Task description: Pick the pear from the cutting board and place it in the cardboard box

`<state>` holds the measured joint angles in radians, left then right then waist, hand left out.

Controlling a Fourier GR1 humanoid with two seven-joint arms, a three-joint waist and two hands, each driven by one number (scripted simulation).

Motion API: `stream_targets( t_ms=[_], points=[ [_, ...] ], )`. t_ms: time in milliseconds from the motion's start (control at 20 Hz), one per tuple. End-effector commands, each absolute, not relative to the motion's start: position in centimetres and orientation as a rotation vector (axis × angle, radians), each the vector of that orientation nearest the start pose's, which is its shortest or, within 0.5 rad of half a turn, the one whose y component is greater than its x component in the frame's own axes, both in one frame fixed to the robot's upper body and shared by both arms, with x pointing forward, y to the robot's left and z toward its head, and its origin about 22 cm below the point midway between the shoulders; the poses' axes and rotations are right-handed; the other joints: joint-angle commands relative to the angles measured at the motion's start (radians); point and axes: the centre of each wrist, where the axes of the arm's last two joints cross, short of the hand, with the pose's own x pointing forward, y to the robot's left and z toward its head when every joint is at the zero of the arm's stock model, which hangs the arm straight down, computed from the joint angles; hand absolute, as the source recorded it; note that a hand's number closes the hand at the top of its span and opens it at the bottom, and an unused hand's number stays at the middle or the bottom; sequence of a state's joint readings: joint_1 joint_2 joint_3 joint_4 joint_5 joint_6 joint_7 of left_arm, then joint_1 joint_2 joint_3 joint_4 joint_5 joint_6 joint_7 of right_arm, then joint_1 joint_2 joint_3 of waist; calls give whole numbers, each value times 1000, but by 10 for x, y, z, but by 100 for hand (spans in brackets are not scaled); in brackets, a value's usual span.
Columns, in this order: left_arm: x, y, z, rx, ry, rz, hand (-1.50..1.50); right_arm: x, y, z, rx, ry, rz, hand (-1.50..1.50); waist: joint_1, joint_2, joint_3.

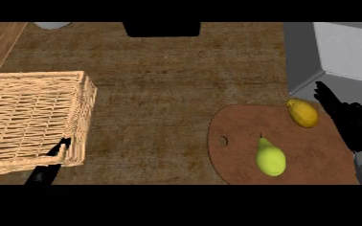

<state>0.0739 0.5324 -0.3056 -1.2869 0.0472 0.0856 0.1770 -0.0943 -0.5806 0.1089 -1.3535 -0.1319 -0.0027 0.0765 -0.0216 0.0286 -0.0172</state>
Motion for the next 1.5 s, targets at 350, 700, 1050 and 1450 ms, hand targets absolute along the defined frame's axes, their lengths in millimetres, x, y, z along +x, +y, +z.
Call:
stream_targets(
  t_ms=[350, 700, 1050, 1450],
  points=[
    [167, 349, 21, 480, -1023, -413, 0, 268, -320, 50, -133, -1252, 957, -150, 104, -93, 3],
    [172, 355, 26, 562, -1144, -259, 0, 241, -311, -7, 249, -1292, 592, -150, -8, -54, 23],
    [163, 357, 22, 605, -1186, -230, 0, 263, -341, 36, 196, -1323, 871, -150, -8, -51, 16],
    [167, 357, 23, 620, -1228, -236, 0, 281, -334, 64, 204, -1119, 1289, -150, 20, -31, 14]
  ],
)
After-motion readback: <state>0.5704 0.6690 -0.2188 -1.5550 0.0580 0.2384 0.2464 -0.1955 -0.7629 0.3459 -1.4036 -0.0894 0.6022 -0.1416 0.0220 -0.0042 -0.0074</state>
